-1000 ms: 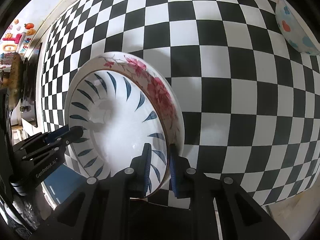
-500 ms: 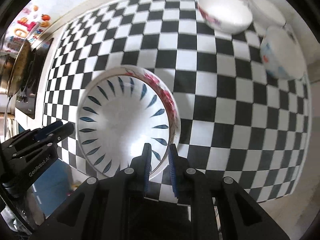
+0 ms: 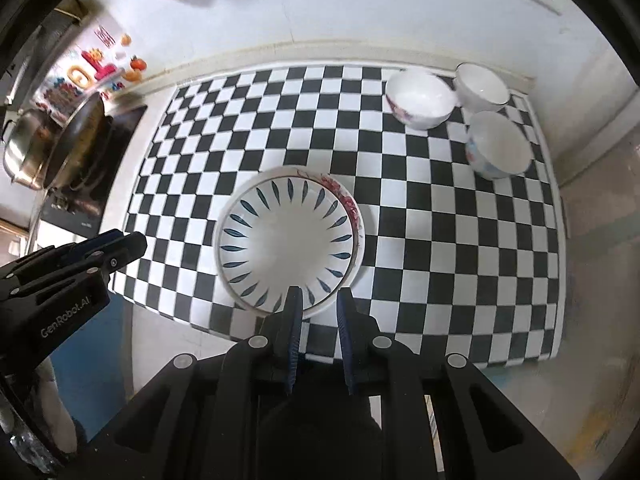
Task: Organize plates and bowls
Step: 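Lower the plate stack onto the cloth, open grippers and raise, then move both grippers to the plain white bowl and close on its rim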
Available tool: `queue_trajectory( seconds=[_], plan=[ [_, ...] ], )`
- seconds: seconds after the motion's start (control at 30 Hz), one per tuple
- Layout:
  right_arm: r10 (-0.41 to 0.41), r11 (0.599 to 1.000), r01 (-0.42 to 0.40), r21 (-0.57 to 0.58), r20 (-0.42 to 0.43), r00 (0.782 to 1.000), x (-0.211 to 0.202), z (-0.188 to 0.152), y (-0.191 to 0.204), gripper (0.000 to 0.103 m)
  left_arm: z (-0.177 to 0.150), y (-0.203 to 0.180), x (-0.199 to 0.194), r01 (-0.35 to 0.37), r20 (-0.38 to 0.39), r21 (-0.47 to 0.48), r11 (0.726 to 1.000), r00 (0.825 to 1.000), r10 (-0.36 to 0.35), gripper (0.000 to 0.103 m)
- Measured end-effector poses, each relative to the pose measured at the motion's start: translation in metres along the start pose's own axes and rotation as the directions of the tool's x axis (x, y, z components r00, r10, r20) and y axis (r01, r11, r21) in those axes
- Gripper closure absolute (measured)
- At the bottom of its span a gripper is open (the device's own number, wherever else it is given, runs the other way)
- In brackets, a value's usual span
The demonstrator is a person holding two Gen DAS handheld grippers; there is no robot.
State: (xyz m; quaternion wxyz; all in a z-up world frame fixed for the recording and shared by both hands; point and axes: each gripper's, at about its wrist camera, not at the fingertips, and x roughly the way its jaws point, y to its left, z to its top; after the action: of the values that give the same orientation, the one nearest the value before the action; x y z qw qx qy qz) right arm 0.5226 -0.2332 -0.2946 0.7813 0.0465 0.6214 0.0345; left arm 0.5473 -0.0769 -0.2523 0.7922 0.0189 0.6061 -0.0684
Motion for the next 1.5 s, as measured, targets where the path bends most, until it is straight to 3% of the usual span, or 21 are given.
queue_trajectory(
  seconds=[0.33, 0.57, 0.6, 0.63, 0.7, 0.73, 0.83, 1.0, 1.17, 1.33, 1.5],
  plan=[
    [-0.030, 0.997, 0.025, 0.070, 0.077, 0.997, -0.056, -0.037, 0.022, 0.084, -0.028, 0.007, -0.041, 0.048, 0.045, 0.060, 0.997, 0.998, -0.051, 0.079],
    [-0.019, 0.996, 0.011, 0.087, 0.093, 0.995, -0.065, -0.046, 0.031, 0.084, -0.030, 0.011, -0.049, 0.062, 0.069, 0.076, 0.995, 0.995, -0.067, 0.078],
    [-0.009, 0.996, 0.000, 0.093, 0.094, 0.996, -0.064, -0.044, 0.029, 0.084, -0.028, 0.011, -0.049, 0.061, 0.076, 0.074, 0.995, 0.995, -0.066, 0.074],
    [0.005, 0.995, -0.015, 0.102, 0.095, 0.995, -0.063, -0.043, 0.026, 0.080, -0.025, 0.010, -0.049, 0.067, 0.083, 0.074, 0.995, 0.994, -0.073, 0.069],
    [0.027, 0.992, -0.039, 0.121, 0.103, 0.994, -0.061, -0.039, 0.017, 0.057, -0.018, 0.007, -0.048, 0.063, 0.102, 0.072, 0.995, 0.992, -0.070, 0.068],
    [0.032, 0.990, -0.047, 0.132, 0.114, 0.993, -0.060, -0.038, 0.012, 0.040, -0.013, 0.005, -0.045, 0.054, 0.110, 0.076, 0.996, 0.992, -0.062, 0.068],
    [0.067, 0.980, -0.092, 0.176, 0.142, 0.988, -0.059, -0.025, -0.013, 0.036, 0.009, -0.004, -0.031, 0.058, 0.118, 0.071, 0.996, 0.991, -0.066, 0.068],
    [0.085, 0.954, -0.131, 0.270, 0.175, 0.981, -0.052, 0.019, -0.081, 0.036, 0.054, -0.024, 0.004, 0.088, 0.089, 0.044, 0.995, 0.992, -0.091, 0.068],
    [0.094, 0.931, -0.157, 0.328, 0.200, 0.975, -0.021, 0.092, -0.158, 0.036, 0.114, -0.051, 0.069, 0.119, 0.005, 0.015, 0.993, 0.993, -0.119, 0.068],
    [0.179, 0.925, -0.206, 0.318, 0.114, 0.977, 0.049, 0.182, -0.217, 0.039, 0.178, -0.081, 0.144, 0.128, -0.097, -0.040, 0.991, 0.987, -0.131, 0.068],
    [0.193, 0.947, -0.175, 0.268, -0.041, 0.980, 0.130, 0.254, -0.241, 0.050, 0.218, -0.100, 0.205, 0.146, -0.162, -0.077, 0.986, 0.974, -0.157, 0.068]
  ],
)
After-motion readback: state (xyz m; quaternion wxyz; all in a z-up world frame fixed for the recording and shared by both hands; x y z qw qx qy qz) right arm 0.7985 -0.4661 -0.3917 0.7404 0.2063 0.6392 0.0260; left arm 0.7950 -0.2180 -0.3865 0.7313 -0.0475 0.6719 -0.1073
